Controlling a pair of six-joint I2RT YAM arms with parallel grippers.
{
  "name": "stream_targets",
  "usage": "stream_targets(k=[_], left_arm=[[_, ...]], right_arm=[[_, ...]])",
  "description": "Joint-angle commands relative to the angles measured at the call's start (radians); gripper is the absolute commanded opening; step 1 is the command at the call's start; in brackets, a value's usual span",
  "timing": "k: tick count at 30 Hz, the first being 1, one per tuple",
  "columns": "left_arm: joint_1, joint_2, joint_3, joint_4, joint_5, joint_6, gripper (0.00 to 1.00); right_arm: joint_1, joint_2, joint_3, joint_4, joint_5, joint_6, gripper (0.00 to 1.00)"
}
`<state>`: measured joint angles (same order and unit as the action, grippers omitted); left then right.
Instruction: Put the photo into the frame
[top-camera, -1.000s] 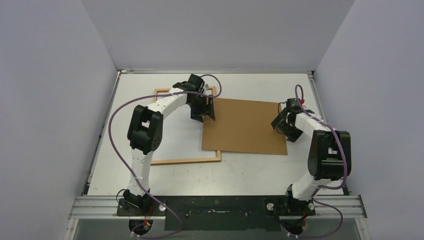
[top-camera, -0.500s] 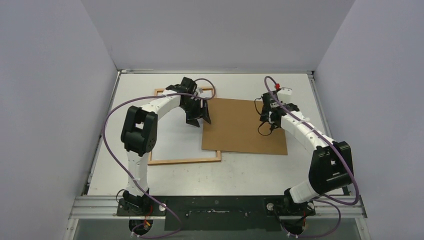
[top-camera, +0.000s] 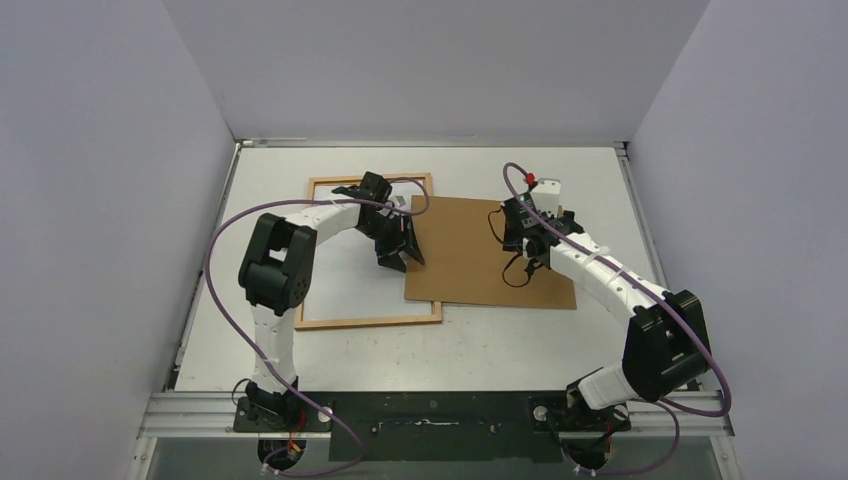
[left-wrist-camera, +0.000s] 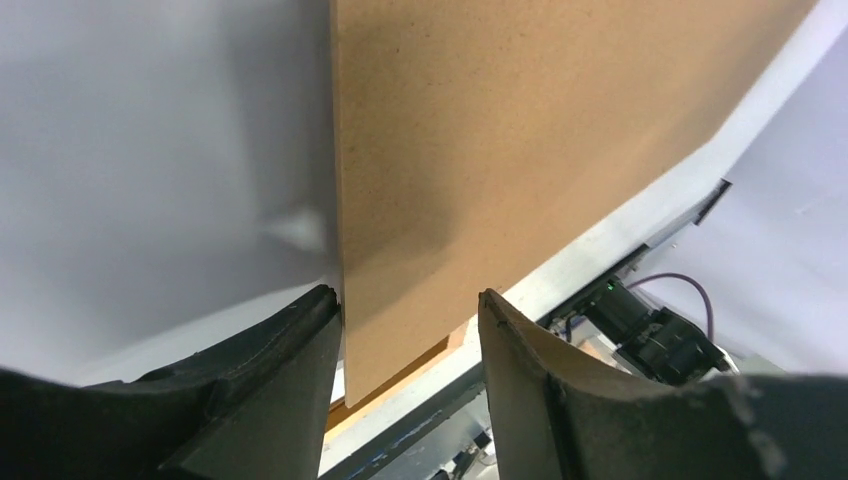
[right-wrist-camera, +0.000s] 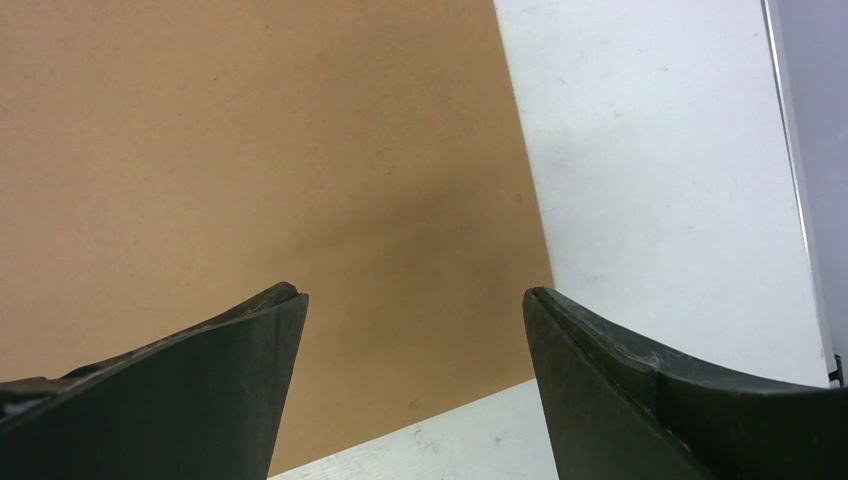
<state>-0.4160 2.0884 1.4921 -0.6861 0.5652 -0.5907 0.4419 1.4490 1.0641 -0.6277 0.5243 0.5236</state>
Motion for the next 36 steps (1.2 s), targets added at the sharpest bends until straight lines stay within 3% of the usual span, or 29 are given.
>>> stream_targets(k=[1,15,36], left_arm=[[0.001,-0.072,-0.028,0.112,0.123,-0.05,0.5],[0.039,-0.008,-0.092,0.142,0.219,-0.052,0.47],[0.051,0.027,-0.297,0.603,0.34,-0.209,0.42]], right_arm=[[0.013,-0.019,0.006,0.043,0.035,-0.005,0.81],[0.032,-0.013,-0.022,0.123,-0.024,-0.02,0.81],[0.057,-0.034,-0.03,0.204,-0.063,-0.063,0.81]])
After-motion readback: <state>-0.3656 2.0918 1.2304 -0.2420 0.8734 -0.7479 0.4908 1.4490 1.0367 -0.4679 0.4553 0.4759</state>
